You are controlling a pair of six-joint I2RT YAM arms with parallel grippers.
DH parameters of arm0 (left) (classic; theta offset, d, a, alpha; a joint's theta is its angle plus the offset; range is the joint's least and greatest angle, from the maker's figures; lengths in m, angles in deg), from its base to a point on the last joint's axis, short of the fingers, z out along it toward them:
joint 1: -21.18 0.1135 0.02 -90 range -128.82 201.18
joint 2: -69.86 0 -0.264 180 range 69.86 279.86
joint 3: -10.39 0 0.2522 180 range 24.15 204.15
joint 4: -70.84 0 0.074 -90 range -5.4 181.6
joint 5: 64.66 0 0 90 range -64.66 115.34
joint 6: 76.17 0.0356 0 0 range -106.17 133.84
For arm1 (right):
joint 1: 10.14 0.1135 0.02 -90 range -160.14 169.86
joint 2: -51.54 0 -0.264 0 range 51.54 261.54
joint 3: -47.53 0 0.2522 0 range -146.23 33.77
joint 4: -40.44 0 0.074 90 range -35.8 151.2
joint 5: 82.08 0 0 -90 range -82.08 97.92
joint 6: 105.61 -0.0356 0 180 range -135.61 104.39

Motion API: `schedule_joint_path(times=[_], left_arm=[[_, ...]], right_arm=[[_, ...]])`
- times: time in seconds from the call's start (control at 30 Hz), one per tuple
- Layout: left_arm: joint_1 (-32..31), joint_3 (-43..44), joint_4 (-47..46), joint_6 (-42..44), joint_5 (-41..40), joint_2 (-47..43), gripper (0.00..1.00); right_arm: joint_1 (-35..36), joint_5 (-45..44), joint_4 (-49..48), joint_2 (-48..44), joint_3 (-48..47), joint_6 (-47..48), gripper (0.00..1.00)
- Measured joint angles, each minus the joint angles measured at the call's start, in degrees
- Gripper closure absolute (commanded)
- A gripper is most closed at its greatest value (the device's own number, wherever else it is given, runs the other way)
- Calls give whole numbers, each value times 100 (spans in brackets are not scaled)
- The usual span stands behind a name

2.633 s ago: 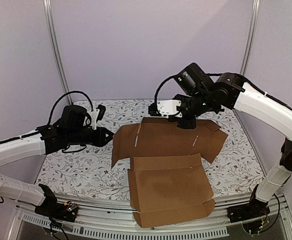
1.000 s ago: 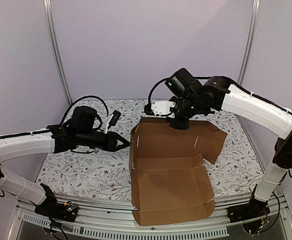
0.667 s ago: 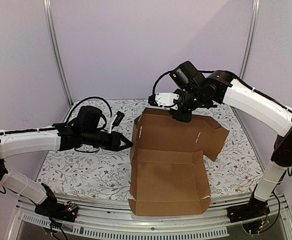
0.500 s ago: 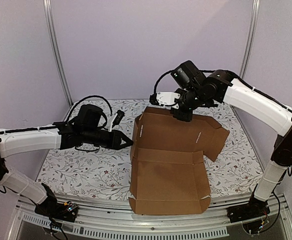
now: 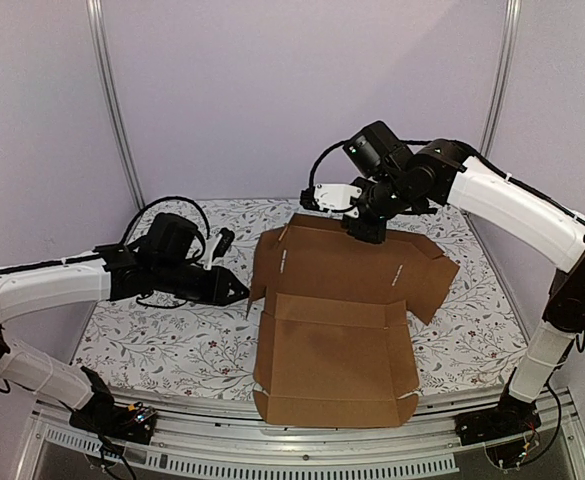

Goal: Fold the paper box

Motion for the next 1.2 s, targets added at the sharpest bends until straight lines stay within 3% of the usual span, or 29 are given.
schedule_joint_path(times=[0.33, 0.5, 0.87, 1.2], left_arm=[[-59, -925, 186, -717, 199, -708, 65], [-184, -1491, -479, -1379, 407, -872, 63], [-669, -1875, -2190, -2389, 431, -4, 57], [-743, -1906, -2293, -2465, 11, 111, 59]], right_arm=[[0, 11, -7, 0, 9, -52, 100], [0, 33, -7, 0, 24, -98, 100], [0, 114, -120, -7, 188, -188, 100], [0, 116, -186, -70, 271, -223, 100]])
